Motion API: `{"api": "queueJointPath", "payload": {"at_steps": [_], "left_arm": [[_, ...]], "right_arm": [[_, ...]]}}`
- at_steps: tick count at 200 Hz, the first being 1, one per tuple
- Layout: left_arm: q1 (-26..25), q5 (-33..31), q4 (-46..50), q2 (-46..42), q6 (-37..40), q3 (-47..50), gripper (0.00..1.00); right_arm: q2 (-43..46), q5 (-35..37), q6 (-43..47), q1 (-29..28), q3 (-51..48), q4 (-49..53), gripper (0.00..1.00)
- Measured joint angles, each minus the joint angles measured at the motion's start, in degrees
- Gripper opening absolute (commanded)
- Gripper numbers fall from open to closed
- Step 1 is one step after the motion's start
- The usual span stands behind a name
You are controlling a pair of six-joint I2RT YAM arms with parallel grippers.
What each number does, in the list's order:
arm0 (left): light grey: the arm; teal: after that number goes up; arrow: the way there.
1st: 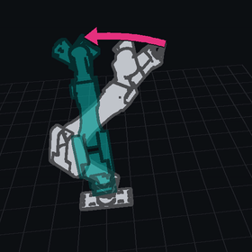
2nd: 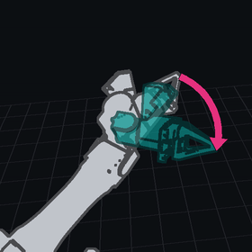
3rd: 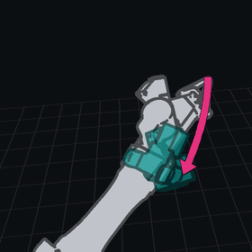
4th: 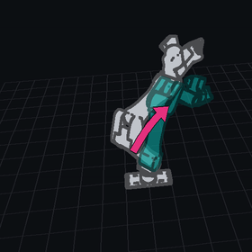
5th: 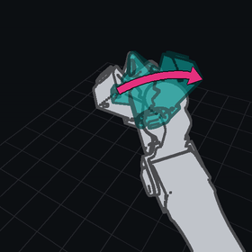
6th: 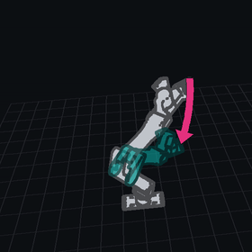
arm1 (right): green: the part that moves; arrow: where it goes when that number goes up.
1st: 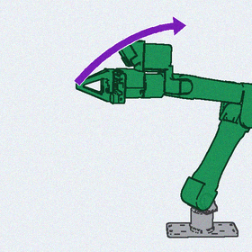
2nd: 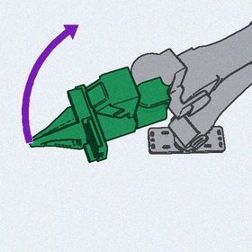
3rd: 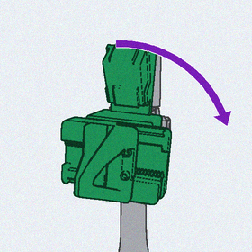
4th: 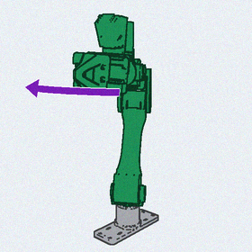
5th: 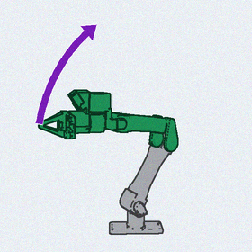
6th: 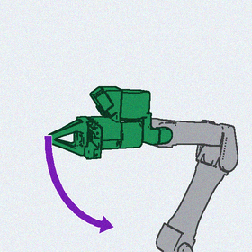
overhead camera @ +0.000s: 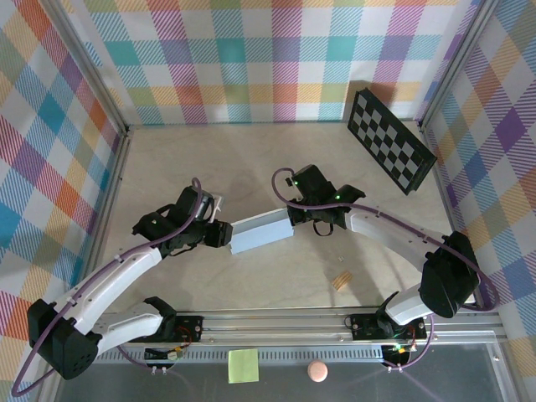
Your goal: Fold the paper box
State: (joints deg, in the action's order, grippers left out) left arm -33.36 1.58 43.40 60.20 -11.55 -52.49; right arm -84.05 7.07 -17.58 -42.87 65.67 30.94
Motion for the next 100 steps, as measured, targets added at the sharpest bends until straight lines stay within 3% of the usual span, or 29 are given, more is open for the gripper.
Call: {"api": "queueJointPath", "payload": {"at_steps": [100], "left_arm": [[0.0,0.1,0.0,2.4,0.2,-0.3,0.23]], "right_arm": [[0.0,0.5,0.0,-0.3,0.0,0.2,0.09]]}}
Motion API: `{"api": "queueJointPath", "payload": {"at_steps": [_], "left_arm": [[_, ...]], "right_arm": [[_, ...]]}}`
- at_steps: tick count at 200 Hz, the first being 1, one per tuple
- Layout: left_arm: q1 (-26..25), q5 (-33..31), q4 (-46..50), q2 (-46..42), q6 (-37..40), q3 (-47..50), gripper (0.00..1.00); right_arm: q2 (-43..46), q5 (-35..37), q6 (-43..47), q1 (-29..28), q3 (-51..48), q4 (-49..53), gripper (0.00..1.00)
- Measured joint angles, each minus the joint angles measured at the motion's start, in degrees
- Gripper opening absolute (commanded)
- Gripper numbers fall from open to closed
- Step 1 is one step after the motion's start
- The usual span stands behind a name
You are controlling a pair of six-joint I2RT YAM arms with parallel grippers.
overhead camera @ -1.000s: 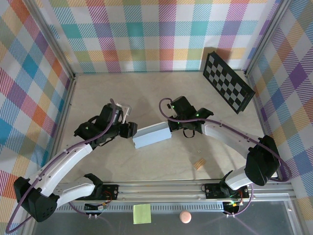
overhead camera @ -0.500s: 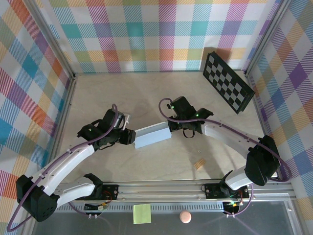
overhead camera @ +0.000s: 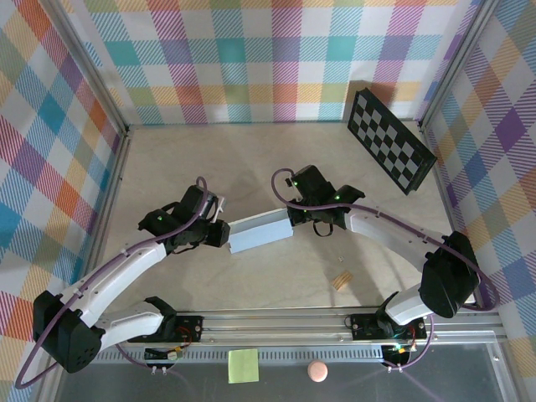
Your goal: Fold the paper box
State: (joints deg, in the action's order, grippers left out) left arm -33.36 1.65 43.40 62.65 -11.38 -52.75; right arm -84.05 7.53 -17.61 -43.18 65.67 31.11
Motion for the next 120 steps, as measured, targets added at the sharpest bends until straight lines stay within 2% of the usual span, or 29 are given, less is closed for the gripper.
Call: {"api": "queueJointPath", "payload": {"at_steps": [24,36,80,120], "left_arm": [[0.0,0.4,0.0,0.2,-0.2,-0.6,0.30],[0.0,0.4,0.0,0.4,-0.4,-1.0,0.30],[0.0,0.6,0.0,1.0,-1.2,-2.3,0.17],[0.0,0.3,0.0,1.8,-2.2,-2.7,0.12]], "right_arm": [[0.0,0.0,0.0,-0.2,0.0,0.0,0.09],[0.0,0.0,0.0,-0.2,0.0,0.0,0.09],[-0.1,0.0,0.0,-0.4,0.0,0.0,0.09],[-0.3,0.2,0.0,-0.4,0.2,0.0,0.09]]}}
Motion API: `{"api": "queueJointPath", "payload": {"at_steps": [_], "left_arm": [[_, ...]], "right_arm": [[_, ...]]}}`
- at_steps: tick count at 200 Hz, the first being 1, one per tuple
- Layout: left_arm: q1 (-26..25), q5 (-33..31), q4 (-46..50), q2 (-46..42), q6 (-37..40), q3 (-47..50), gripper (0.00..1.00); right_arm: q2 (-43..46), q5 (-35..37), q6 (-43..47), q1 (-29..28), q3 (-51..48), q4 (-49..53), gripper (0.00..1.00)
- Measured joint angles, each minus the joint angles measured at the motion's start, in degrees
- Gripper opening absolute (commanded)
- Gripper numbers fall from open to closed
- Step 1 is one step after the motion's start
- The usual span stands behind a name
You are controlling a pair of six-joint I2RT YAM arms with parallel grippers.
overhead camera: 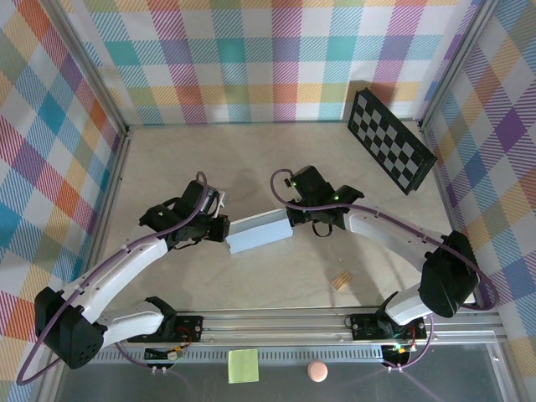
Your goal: Fold the paper box
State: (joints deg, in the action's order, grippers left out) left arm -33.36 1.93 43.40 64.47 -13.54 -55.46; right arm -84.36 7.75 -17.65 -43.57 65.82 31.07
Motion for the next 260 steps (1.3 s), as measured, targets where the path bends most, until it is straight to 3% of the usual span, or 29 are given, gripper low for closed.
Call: {"api": "queueJointPath", "payload": {"at_steps": [43,149,193,260], "left_arm": [[0.0,-0.5,-0.1,0.1,-3.4,-0.2,0.02],[0.0,-1.0,-5.0,2.3,-13.9,-0.3,0.06],[0.0,-1.9,-6.6,3.1,-16.0,-0.3,0.02],[0.2,-3.3,-9.0,6.0,-18.5,-1.6,0.06]], "right_arm": [[-0.2,0.6,-0.4,-0.2,0.2,0.0,0.08],[-0.2,4.3,-1.7,-0.3,0.3,0.2,0.06],[-0.2,5.1,-2.3,-0.3,0.1,0.2,0.05],[0.0,6.6,-3.1,-0.3,-0.5,-0.1,0.05]]}}
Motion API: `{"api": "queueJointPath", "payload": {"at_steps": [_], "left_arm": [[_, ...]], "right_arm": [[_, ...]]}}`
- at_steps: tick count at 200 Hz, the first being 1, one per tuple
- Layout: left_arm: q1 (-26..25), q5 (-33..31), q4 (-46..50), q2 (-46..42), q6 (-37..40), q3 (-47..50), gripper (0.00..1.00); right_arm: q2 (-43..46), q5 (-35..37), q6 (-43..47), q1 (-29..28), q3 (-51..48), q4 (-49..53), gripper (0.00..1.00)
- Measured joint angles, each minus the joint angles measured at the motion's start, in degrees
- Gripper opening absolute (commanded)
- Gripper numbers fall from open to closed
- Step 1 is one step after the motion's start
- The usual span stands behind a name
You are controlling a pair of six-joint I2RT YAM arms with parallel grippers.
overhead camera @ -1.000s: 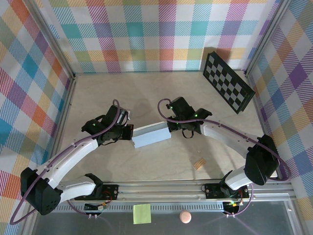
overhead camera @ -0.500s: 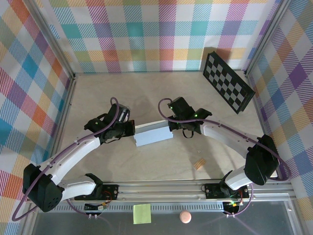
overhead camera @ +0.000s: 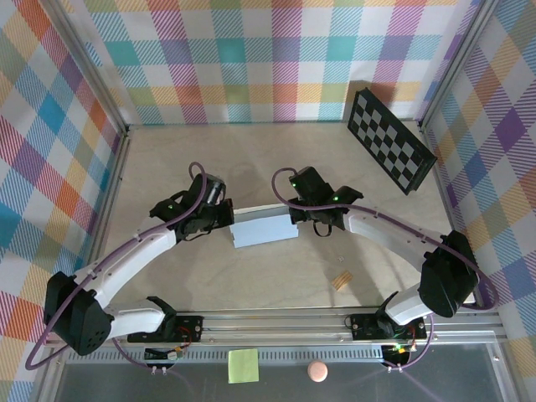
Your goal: Fold the paper box
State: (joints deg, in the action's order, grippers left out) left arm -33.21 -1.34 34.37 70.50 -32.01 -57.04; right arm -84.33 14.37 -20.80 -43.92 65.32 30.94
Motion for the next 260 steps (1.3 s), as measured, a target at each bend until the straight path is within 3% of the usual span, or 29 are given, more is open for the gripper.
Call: {"api": "queueJointPath", "payload": {"at_steps": [55,118,191,219,260], "left_arm": [[0.1,-0.8,-0.1,2.5,-0.4,-2.0,0.00],[0.1,-0.8,2.7,4.3,2.8,-4.4,0.10],[0.0,1.2,4.7,2.5,8.1,-2.3,0.10],[0.0,1.9,5.1,1.3,10.4,-1.4,0.17],[-0.1,1.9,6.0,-2.6,16.8,-1.6,0.37]], "right_arm": [[1.1,0.8,-1.1,0.0,-1.0,0.2,0.05],[1.7,0.8,-1.5,0.0,-1.6,0.0,0.04],[5.0,0.8,-2.4,-1.3,-5.7,-2.3,0.01],[5.0,0.7,-2.6,-1.9,-6.0,-2.9,0.01],[5.0,-0.1,-2.6,-2.7,-6.0,-3.1,0.01]]}}
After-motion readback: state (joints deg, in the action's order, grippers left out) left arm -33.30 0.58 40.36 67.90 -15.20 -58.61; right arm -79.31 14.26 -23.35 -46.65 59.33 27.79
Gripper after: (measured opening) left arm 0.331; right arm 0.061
